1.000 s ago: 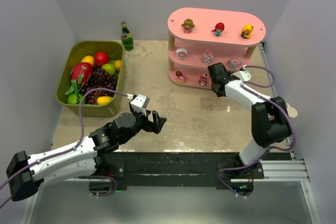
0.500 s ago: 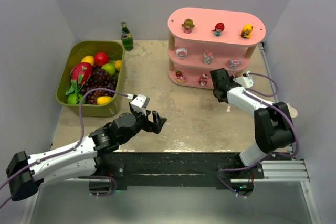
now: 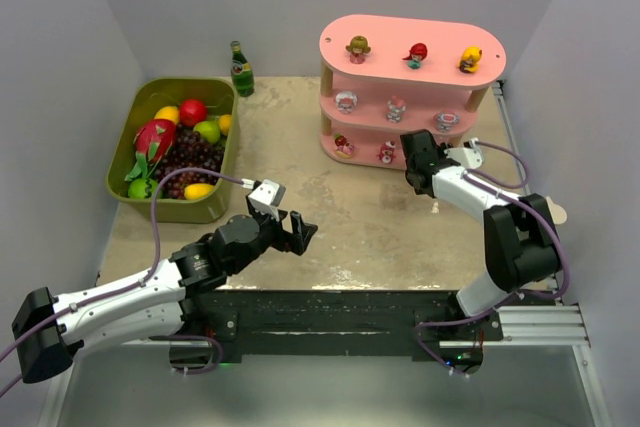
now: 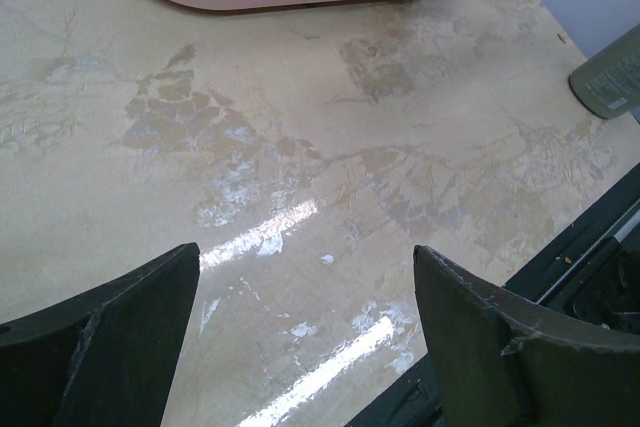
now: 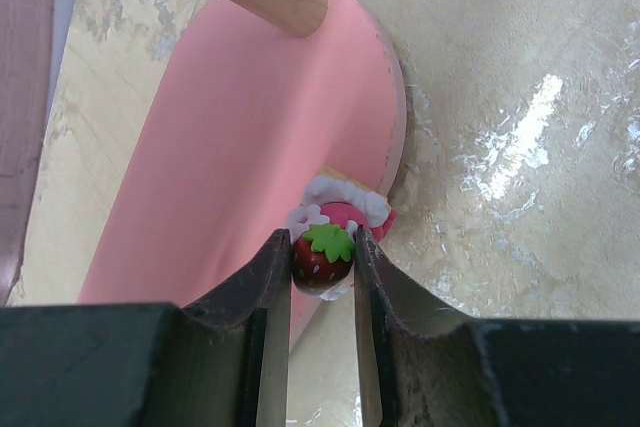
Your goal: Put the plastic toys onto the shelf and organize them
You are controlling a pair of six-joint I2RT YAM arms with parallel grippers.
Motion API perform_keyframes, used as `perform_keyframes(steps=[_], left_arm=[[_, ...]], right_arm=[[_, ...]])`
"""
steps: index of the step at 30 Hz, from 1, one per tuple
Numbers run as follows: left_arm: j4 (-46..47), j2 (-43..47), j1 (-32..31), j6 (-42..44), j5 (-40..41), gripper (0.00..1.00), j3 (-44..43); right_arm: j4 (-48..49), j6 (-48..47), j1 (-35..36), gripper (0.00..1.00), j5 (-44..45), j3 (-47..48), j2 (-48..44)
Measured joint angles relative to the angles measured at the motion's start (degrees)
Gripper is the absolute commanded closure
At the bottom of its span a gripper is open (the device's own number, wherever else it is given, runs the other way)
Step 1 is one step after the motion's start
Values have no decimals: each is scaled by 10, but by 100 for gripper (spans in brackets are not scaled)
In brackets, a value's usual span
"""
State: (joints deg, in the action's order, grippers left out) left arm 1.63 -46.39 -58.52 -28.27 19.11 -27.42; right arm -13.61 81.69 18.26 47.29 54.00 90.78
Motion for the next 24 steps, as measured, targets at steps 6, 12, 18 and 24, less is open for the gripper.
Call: perform_keyframes(steps=[6, 12, 18, 24], left_arm=[[0, -3, 0, 0, 0, 8, 0], [1, -7, 0, 4, 0, 8, 0], [4, -9, 0, 4, 0, 8, 0], [4, -11, 0, 4, 0, 7, 0]], right_arm=[[2, 10, 0, 82, 12, 0, 4], [5, 10, 1, 67, 21, 0, 7], [17, 12, 0, 57, 25, 0, 8], [30, 12, 0, 55, 25, 0, 13]])
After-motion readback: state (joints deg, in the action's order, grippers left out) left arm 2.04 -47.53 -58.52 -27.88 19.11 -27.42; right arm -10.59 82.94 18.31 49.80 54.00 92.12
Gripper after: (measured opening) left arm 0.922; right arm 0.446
